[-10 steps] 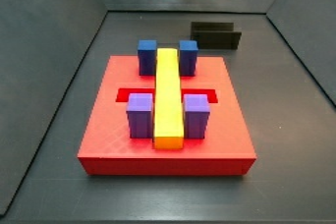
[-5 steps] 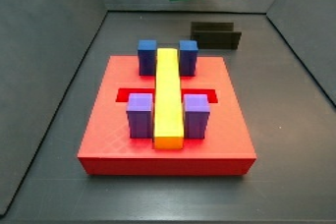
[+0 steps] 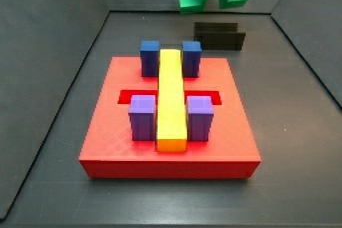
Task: Pick up the green object. Move up. Place the green object on the fixture. Regrasp the green object. Move to above the board. Insert the green object.
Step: Place the green object on the fixture.
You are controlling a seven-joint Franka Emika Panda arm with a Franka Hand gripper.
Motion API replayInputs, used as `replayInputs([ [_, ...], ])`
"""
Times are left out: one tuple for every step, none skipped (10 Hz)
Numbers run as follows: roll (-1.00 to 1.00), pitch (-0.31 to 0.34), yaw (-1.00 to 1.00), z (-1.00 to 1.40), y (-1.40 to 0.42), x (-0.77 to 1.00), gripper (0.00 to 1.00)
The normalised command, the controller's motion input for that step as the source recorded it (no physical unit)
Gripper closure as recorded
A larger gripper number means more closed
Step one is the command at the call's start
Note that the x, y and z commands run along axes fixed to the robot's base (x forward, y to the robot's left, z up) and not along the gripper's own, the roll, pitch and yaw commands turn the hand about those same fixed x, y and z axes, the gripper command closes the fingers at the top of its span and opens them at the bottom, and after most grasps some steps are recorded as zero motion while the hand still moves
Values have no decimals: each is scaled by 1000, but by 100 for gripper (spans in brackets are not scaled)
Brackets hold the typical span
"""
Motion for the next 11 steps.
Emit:
replayInputs([
  [-97, 9, -103, -274, -129, 503, 100],
  [-83, 89, 0, -369, 0, 589, 100],
  [-57, 117, 0, -291, 0, 566, 100],
  [-43, 126, 0, -217, 0, 423, 100],
  [0, 9, 63, -91, 0, 6, 100],
  [0, 0, 100, -137, -91, 0, 100],
  [66, 0, 117, -243, -166, 29, 100],
  [54, 0, 77, -229, -129, 123, 100],
  [63, 0, 86, -186, -83, 131, 100],
  [31, 23, 74, -131, -71, 157, 100],
  [11, 57, 57, 0, 0, 69, 100],
])
